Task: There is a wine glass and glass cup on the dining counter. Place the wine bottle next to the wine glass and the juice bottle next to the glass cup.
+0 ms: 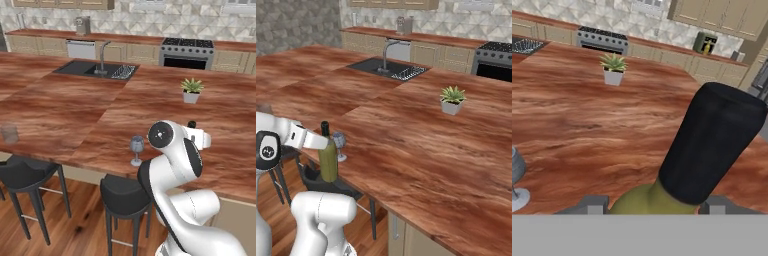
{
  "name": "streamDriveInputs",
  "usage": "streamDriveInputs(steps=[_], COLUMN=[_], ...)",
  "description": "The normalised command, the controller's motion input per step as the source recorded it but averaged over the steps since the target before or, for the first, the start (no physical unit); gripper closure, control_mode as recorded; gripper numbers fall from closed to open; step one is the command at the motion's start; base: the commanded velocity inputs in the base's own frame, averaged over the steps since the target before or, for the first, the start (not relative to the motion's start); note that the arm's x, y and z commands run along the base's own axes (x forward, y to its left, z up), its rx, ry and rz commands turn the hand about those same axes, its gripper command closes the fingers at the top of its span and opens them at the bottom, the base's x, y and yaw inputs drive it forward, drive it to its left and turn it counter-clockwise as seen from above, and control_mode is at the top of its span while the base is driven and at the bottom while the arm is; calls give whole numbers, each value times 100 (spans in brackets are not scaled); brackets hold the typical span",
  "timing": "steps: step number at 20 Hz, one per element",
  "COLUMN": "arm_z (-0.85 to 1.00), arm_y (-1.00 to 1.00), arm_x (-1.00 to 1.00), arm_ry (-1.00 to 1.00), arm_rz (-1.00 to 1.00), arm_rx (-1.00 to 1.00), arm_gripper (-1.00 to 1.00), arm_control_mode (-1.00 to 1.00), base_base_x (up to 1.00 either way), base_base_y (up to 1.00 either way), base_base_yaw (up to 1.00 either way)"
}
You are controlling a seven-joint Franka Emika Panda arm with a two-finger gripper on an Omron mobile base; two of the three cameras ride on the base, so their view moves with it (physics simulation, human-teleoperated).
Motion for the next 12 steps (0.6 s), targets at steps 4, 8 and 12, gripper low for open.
streamDriveInputs(steps=[4, 8, 12], arm_z=[2, 8, 6], arm_y=[-2, -6, -12], arm_x=[6, 12, 12], arm_ry=[0, 0, 0], arm_rz=[17, 29, 39], arm_rx=[0, 1, 4], arm_gripper=[100, 100, 100], arm_control_mode=[-100, -100, -100], base_base_x=[2, 0, 0], base_base_y=[0, 0, 0], base_base_yaw=[4, 0, 0])
